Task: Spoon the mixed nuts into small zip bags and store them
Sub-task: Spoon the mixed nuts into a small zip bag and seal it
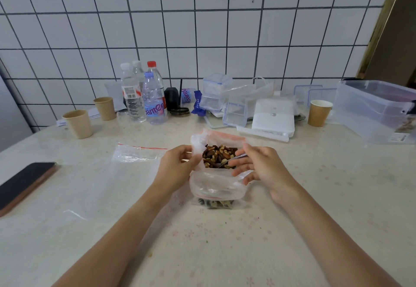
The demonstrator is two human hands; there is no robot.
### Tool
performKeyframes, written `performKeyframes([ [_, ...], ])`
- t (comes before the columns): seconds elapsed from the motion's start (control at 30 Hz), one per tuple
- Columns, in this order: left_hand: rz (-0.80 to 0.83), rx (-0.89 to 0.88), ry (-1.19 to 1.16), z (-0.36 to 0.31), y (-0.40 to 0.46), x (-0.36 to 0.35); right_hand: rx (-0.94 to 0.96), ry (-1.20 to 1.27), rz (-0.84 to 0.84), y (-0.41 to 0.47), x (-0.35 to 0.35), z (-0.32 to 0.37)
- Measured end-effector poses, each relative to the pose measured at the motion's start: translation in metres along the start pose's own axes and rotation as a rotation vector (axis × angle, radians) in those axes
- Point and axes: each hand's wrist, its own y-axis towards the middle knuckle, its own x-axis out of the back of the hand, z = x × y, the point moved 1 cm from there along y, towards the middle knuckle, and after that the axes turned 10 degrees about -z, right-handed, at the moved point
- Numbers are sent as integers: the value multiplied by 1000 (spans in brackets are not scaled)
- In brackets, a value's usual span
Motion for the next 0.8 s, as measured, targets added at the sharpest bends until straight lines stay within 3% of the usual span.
performKeyframes([
  [0.8, -55, 16, -29, -2, 0, 1, -123, 208, -23, 7, 4, -7],
])
